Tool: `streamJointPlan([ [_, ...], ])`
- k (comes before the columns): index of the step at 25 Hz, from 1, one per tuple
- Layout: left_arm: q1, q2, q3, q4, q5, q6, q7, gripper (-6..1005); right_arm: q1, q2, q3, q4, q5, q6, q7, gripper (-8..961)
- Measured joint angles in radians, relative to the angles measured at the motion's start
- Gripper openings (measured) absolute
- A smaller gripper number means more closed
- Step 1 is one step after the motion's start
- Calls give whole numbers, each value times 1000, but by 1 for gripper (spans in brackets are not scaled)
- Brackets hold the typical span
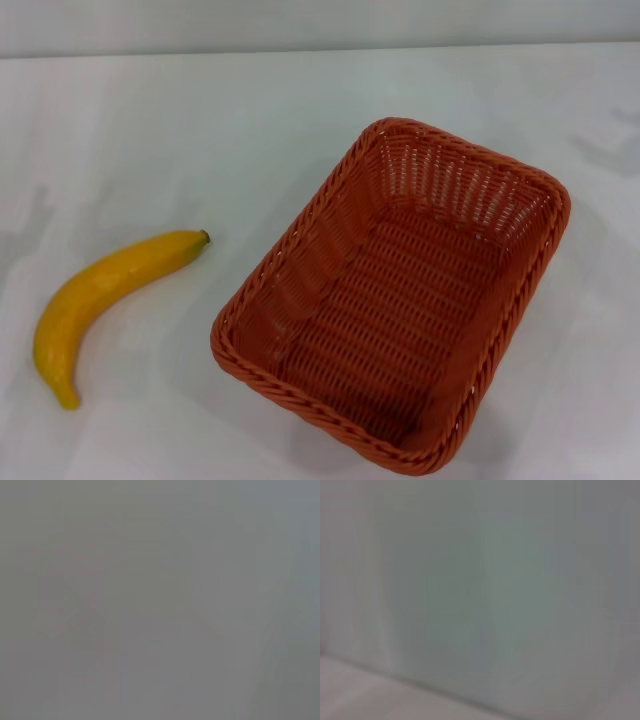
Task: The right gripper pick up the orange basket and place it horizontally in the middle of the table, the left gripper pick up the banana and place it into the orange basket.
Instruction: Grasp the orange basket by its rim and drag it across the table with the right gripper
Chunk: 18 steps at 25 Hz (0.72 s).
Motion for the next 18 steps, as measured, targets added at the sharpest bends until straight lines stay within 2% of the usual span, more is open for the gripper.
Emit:
streamJointPlan([
  [5, 1, 1, 1, 0, 0, 0, 0, 895, 174, -35, -110, -69, -270, 111, 244, 842],
  [8, -4, 1, 5, 0, 2, 0, 0, 895, 269, -37, -152, -69, -386, 169, 323, 842],
  [12, -14, 0, 7, 0, 9, 1, 0, 895, 395, -19, -172, -50, -534, 251, 394, 842],
  [15, -5, -1, 8, -1, 7, -8, -1, 895, 495, 5, -175, 12, -619, 282, 420, 842],
  [18, 4, -1, 8, -1, 6, -15, -1, 895, 563, 20, -177, 85, -667, 284, 440, 842],
])
